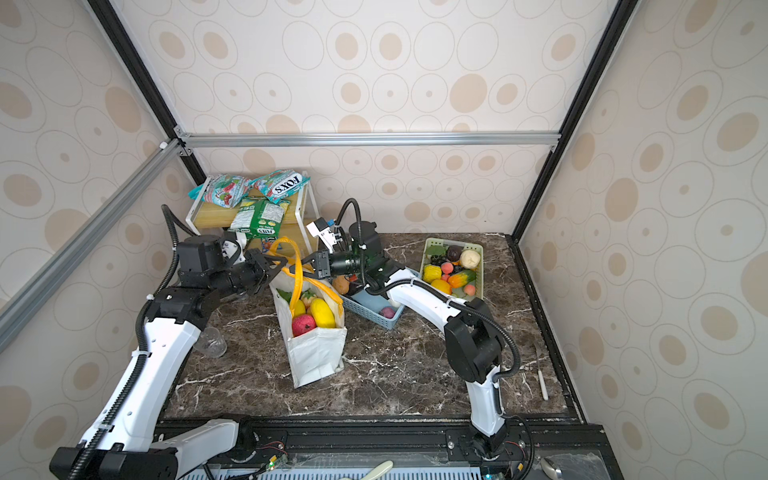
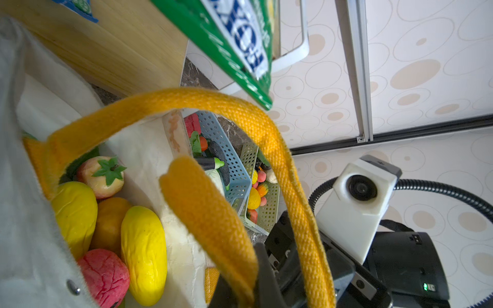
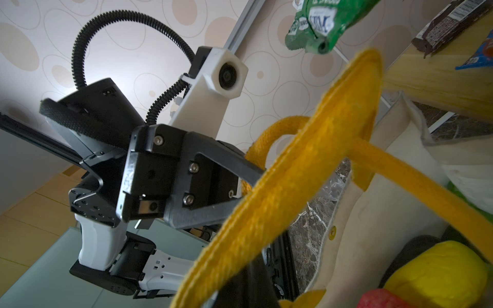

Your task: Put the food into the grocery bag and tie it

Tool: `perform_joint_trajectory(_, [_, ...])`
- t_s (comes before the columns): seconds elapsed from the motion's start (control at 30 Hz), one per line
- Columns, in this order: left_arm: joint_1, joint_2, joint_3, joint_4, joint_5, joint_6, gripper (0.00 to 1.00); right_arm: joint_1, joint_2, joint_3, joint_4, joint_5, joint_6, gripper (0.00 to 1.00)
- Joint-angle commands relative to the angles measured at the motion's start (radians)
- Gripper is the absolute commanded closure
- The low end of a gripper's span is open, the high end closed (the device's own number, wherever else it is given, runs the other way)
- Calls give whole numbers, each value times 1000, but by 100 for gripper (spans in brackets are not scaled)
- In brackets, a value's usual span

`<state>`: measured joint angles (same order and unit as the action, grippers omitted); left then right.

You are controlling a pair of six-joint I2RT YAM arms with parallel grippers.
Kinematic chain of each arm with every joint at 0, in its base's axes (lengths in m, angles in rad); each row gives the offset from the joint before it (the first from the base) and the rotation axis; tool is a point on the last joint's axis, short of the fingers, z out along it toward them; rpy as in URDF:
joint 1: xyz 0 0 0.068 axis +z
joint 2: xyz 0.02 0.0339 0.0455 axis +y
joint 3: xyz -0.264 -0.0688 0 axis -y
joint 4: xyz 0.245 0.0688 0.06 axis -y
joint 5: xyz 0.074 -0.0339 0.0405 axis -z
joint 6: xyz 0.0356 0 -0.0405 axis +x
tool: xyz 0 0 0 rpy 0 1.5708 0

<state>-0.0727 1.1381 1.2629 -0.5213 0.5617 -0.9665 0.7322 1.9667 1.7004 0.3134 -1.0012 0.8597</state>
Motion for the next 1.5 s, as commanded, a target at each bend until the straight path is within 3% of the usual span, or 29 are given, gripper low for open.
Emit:
perform_joint_trajectory(0.0, [5,3,61,16,43,52,100,-23,-84,2,-90,-69,-88,80])
perform_joint_trajectory(0.2, [4,-3,79,29,85,57,100,-139,-155,-101,-279,-44,-268,72])
perform_joint_trajectory(0.37, [3,-6,89,43,109,43,100,-124,-93,-42,-469,-102,-507,71])
perform_joint_trajectory(0.43, [4,-2,89,45,118,42,100,-115,-60,-40,-472,-140,-545,72])
perform_joint_trajectory(0.53, [4,-3,78,84,138,18,100,-81,-50,-78,-374,-197,-549,72])
perform_joint_trajectory(0.7, [3,8,84,117,173,-2,100,-14,-35,-112,-155,-262,-504,62])
perform_joint_trajectory(0.83, [2,29,79,134,189,-7,100,1,28,-163,391,-296,-161,57])
perform_joint_trajectory(0.9, [0,33,67,157,191,-19,100,14,59,-152,554,-293,-69,53])
perform_joint_trajectory(1.1, [0,34,71,153,170,-35,100,71,49,-148,505,-273,-196,49])
perform_joint_trajectory(1.33, [1,47,70,208,181,-78,100,68,-26,-251,498,-343,-279,51])
perform_joint_trajectory(1.47, [0,48,73,216,175,-92,100,69,-90,-290,293,-330,-483,47])
